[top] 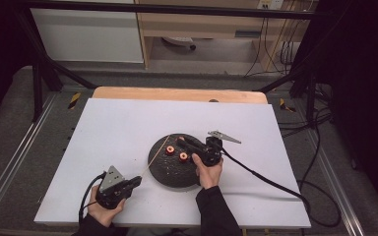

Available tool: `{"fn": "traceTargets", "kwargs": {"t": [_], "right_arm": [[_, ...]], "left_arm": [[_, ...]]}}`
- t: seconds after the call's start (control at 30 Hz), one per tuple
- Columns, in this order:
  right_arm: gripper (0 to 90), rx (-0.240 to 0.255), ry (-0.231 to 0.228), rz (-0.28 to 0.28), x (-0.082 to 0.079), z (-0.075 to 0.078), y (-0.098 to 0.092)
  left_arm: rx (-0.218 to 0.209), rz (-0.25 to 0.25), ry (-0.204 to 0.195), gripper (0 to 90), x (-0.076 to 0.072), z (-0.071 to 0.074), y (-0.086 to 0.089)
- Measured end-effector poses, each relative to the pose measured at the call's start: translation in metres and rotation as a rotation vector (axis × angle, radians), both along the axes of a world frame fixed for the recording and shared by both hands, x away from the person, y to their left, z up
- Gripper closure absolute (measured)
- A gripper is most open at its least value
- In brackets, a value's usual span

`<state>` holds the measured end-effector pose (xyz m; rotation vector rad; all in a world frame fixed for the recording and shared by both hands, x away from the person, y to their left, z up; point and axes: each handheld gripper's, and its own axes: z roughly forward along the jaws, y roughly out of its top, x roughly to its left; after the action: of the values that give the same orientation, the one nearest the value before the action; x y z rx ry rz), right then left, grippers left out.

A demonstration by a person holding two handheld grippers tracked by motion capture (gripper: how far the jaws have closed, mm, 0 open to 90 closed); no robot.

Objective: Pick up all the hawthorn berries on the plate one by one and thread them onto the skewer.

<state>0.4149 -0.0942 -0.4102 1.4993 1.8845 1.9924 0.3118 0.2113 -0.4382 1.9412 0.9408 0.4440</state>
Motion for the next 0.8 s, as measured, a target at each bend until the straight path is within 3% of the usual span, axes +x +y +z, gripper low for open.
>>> {"fn": "traceTargets", "kwargs": {"t": [0.37,0.8], "right_arm": [[62.4,0.139,-0.031,-0.081,0.005,0.004,0.000],[62.6,0.208,-0.037,-0.110,0.013,-0.002,0.003]], "left_arm": [[-0.023,0.000,0.007,88.0,0.000,0.000,-0.002],[-0.039,-0.018,0.004,88.0,-0.001,0.002,-0.011]]}}
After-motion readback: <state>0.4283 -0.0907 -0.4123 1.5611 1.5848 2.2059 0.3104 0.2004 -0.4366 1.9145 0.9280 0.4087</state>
